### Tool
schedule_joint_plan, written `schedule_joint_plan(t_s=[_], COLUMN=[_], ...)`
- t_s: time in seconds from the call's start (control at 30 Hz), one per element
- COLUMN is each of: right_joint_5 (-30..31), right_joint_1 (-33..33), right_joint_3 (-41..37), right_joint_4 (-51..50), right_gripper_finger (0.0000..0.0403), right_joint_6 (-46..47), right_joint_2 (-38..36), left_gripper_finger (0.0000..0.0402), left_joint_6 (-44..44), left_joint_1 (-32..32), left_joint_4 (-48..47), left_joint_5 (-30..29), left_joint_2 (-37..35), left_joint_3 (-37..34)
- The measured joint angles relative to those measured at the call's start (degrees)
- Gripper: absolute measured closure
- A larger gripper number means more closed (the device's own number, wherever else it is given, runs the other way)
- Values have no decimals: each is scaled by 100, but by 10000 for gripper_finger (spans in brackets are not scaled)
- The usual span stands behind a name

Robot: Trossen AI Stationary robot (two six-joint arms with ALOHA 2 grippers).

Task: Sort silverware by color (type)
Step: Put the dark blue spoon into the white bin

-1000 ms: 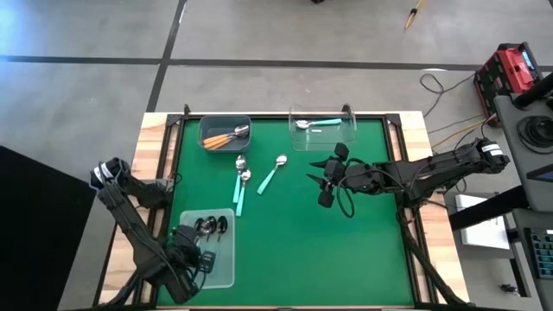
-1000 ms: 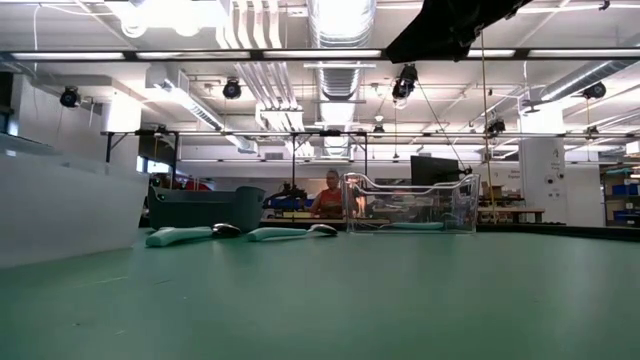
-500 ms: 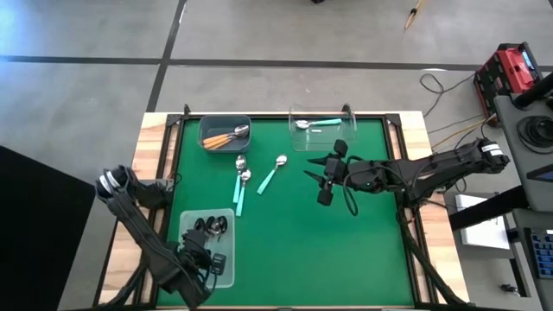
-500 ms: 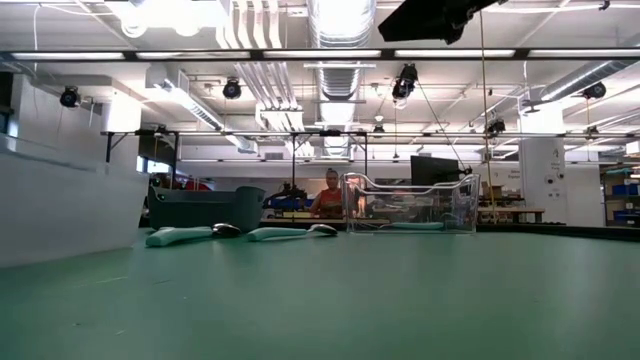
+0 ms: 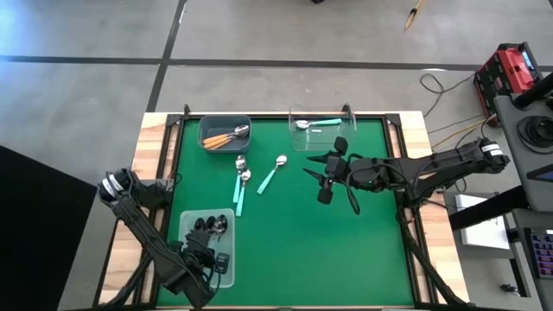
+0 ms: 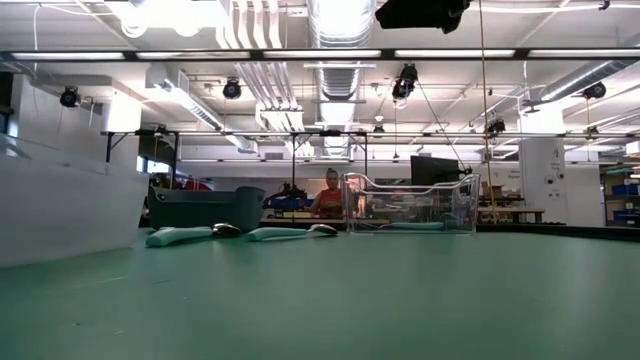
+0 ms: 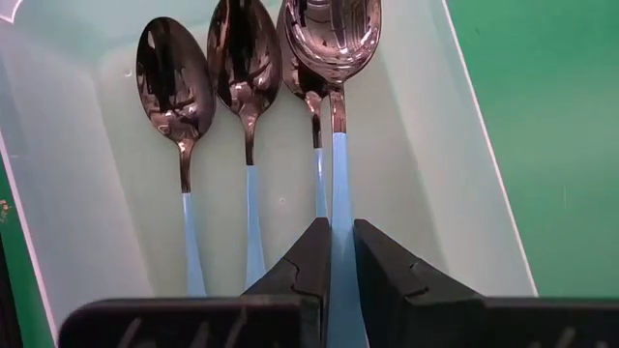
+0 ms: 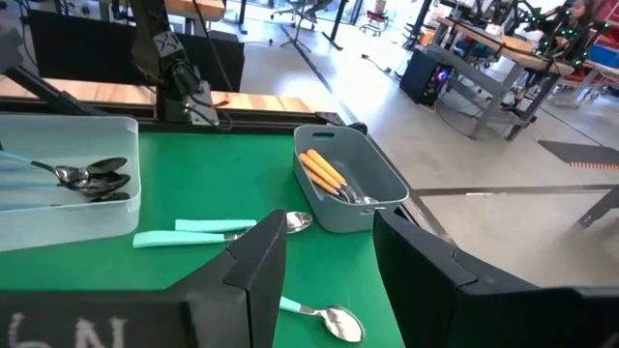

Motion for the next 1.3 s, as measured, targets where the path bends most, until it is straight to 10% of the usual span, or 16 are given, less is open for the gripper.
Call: schedule_joint_plan(t_s=[1.3], right_joint_5=[0], right_joint_1=[0], right_joint_3=[-11], right_joint_4=[-138], right_gripper_finger=[255], right_joint_6=[104], right_joint_2=[11], left_gripper_finger=[383], left_joint_6=[-98], left_joint_1=[4], left_joint_4=[234], left_joint_5=[-2], left_joint_2=[461], left_joint_3=[0])
